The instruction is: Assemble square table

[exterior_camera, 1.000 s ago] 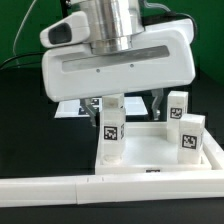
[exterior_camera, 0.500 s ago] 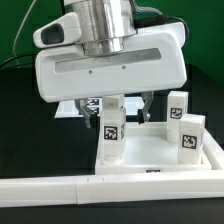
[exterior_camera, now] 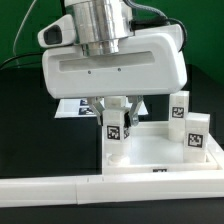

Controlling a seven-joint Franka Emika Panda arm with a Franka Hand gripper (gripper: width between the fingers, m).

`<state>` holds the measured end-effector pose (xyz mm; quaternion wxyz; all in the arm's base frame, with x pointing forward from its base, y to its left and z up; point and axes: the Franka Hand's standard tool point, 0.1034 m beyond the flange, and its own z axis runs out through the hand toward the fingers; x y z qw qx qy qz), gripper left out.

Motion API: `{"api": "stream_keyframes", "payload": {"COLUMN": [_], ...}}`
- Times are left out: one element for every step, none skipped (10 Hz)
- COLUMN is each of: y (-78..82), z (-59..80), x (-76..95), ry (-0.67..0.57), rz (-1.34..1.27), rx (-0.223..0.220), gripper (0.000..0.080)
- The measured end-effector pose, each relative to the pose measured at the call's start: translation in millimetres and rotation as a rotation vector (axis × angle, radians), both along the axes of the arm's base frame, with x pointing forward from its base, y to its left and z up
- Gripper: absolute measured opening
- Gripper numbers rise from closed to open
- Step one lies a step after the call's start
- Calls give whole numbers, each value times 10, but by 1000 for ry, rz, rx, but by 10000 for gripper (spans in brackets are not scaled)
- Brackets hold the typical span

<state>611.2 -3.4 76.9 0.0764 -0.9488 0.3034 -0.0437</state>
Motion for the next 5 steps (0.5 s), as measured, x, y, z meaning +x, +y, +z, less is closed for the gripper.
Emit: {"api": "stream_keyframes", "payload": {"y": [1, 16, 17, 19, 18], "z": [-8, -5, -4, -6, -9], "x": [75, 145, 165, 161, 175], "ry": [7, 17, 39, 77, 100], "rz": [-123, -278, -441, -604, -725], "rx": [13, 32, 49, 74, 100], "gripper": [285, 285, 285, 285, 285]}}
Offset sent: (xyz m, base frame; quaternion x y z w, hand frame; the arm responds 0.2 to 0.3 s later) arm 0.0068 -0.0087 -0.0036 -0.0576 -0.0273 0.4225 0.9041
